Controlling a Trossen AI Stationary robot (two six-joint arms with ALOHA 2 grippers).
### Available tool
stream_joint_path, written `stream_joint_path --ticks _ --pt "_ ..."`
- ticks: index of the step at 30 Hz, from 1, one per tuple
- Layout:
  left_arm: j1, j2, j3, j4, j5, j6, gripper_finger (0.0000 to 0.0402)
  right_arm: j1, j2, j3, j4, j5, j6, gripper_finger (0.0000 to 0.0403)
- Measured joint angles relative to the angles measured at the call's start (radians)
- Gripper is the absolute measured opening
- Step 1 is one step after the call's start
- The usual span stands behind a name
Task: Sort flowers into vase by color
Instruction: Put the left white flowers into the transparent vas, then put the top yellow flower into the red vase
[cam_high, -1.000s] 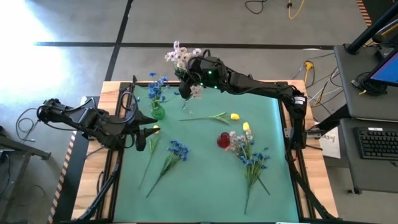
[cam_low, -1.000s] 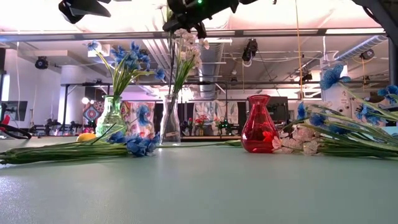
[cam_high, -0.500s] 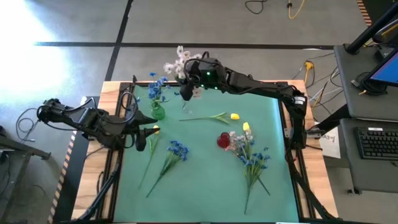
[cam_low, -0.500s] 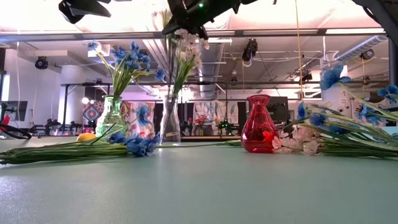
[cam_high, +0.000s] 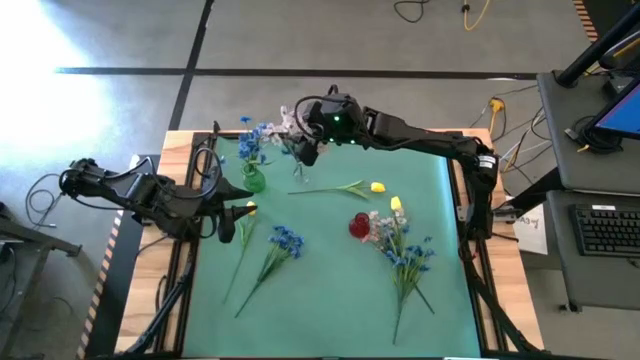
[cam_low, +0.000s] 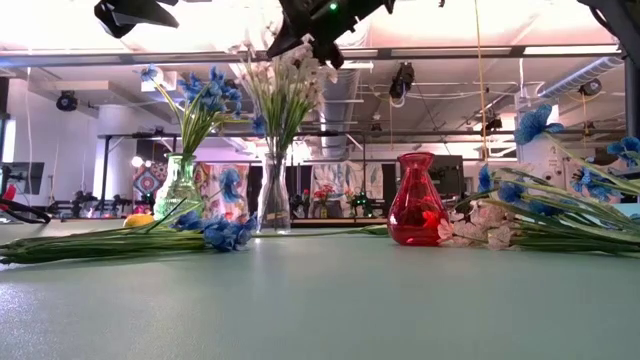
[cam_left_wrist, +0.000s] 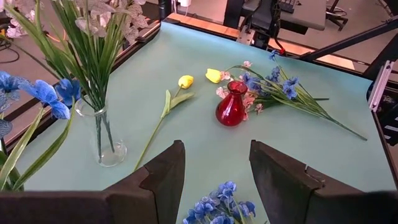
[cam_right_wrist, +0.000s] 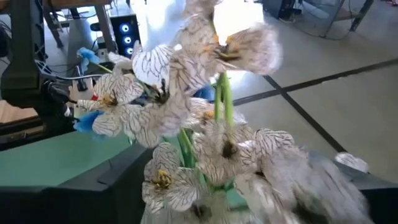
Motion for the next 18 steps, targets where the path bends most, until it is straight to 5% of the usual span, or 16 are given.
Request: stream_joint_path --ticks 18 --pt "-0.006 0.133 -0.001 0.083 0.006 -0.032 0.0168 0.041 -0.144 0.083 -0.224 0.000 0.024 0.0345"
